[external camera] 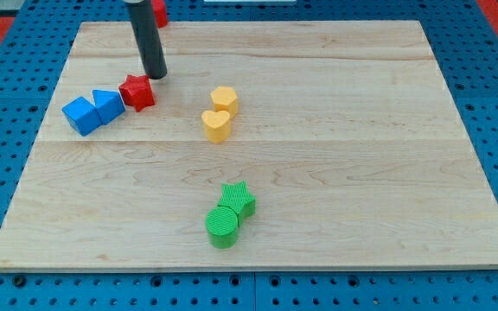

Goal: Move the yellow blocks to the bottom of the board

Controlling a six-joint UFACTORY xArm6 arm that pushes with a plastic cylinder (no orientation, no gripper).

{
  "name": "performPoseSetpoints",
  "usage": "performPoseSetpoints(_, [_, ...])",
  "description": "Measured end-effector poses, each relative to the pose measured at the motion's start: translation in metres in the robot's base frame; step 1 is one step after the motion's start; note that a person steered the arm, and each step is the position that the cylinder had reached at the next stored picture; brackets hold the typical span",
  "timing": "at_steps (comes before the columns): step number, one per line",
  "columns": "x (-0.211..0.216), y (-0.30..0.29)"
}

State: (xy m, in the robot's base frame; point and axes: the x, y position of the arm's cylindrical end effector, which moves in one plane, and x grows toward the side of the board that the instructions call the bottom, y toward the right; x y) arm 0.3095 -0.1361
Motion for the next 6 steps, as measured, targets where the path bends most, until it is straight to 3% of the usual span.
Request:
performPoseSetpoints(2, [-0.004,0.006])
performPoseSetpoints(5, [0.031,0.129])
performPoseSetpoints(6, [0.049,0.099])
